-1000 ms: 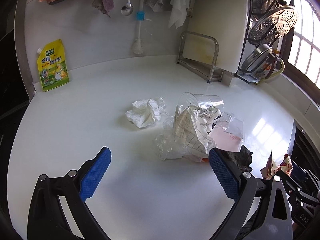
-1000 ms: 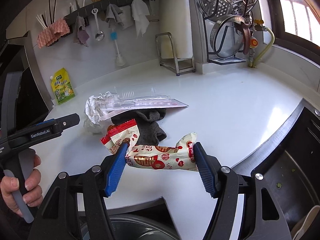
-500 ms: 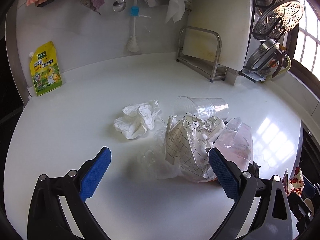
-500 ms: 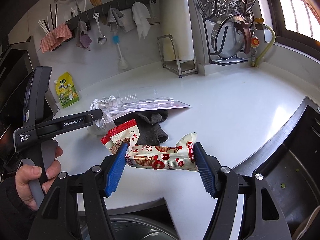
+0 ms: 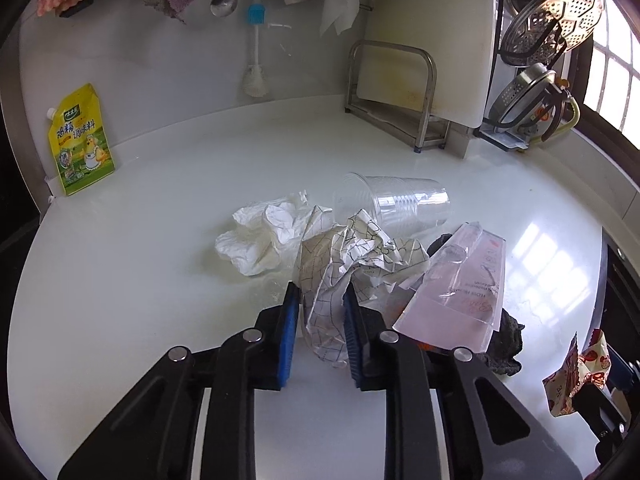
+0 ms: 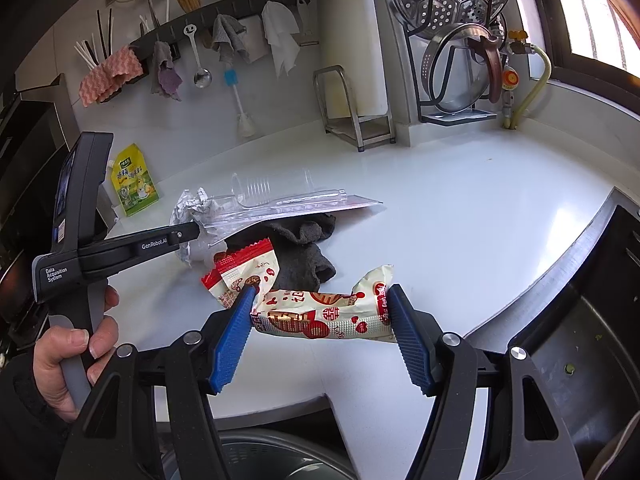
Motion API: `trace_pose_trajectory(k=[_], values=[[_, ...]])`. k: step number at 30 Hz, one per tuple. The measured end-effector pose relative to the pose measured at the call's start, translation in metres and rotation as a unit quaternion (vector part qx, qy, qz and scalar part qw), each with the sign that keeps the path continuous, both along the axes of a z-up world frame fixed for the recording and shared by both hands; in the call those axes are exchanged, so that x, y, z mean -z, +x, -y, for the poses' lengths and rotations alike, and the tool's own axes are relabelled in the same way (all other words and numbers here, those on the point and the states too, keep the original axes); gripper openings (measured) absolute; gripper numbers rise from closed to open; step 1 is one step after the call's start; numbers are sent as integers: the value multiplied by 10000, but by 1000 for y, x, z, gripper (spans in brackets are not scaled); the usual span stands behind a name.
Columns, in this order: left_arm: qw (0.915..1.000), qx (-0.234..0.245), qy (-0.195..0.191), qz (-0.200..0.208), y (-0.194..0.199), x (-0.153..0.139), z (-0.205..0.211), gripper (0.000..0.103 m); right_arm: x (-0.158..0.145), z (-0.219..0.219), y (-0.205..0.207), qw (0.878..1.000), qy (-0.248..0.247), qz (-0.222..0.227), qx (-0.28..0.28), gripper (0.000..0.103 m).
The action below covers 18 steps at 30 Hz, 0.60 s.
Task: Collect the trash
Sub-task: 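Grasp the crumpled checked paper with the left tool while the right tool holds the wrapper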
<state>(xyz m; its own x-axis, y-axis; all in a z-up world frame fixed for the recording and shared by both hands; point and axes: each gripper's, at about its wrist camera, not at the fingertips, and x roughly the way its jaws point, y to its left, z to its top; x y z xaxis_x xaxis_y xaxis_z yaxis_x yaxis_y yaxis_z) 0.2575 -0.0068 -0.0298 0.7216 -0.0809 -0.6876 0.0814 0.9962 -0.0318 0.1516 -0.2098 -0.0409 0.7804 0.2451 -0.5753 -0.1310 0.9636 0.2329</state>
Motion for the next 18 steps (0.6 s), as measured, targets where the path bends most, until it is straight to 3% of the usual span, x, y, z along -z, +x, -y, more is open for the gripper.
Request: trace_pose_trajectory(k=[10, 18], values=[[9994, -207, -131, 247, -15, -24, -29, 17, -1, -2, -1, 10000, -12, 7, 13, 64], [9995, -176, -7, 278, -60, -27, -41, 17, -5, -6, -18, 10000, -72, 41, 48, 64]])
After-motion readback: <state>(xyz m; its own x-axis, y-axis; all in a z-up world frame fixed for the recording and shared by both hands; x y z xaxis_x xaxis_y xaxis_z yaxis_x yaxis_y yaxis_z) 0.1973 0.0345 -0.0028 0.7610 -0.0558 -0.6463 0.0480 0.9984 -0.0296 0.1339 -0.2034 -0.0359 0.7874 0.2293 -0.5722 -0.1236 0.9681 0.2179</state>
